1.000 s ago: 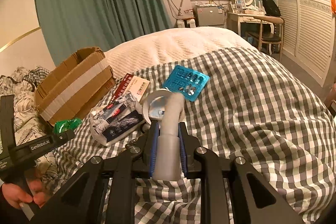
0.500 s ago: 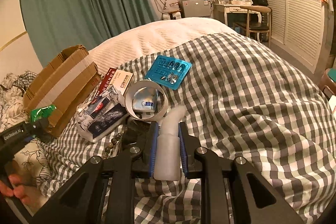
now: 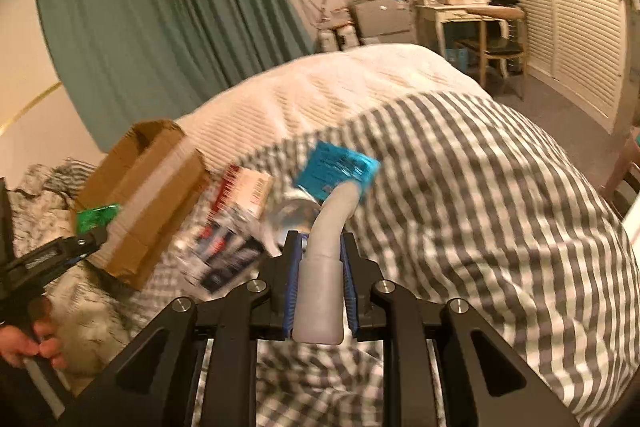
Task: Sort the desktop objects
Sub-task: 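Carry the green packet and white tube into the cardboard box and release both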
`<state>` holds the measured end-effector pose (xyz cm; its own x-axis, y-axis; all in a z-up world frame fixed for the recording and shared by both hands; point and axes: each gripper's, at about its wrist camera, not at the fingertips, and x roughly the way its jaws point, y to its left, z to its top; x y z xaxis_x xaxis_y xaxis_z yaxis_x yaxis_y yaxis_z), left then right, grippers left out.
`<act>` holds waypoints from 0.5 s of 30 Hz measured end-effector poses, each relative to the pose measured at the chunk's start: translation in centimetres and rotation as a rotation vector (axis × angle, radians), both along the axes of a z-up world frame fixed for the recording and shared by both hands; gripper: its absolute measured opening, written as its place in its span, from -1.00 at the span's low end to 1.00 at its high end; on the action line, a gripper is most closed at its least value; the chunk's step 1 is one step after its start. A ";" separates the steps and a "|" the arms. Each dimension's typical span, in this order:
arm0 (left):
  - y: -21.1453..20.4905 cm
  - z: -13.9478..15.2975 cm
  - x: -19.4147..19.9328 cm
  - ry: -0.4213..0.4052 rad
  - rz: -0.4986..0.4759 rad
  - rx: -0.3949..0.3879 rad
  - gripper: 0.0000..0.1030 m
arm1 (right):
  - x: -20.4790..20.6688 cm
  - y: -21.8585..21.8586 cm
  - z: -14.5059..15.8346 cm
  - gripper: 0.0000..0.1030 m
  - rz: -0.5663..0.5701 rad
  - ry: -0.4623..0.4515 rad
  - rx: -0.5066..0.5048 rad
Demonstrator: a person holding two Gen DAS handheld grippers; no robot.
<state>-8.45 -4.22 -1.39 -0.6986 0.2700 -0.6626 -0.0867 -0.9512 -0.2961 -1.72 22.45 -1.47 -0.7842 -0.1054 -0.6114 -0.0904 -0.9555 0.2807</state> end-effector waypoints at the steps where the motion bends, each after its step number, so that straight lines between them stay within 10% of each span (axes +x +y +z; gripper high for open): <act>1: -0.3 0.6 -0.3 0.008 0.000 -0.003 -0.26 | -0.3 -0.2 0.6 -0.64 0.019 0.005 0.001; 15: -8.4 6.7 -5.0 0.149 0.034 -0.093 -0.26 | -9.3 -12.2 7.5 -0.63 0.324 0.093 -0.003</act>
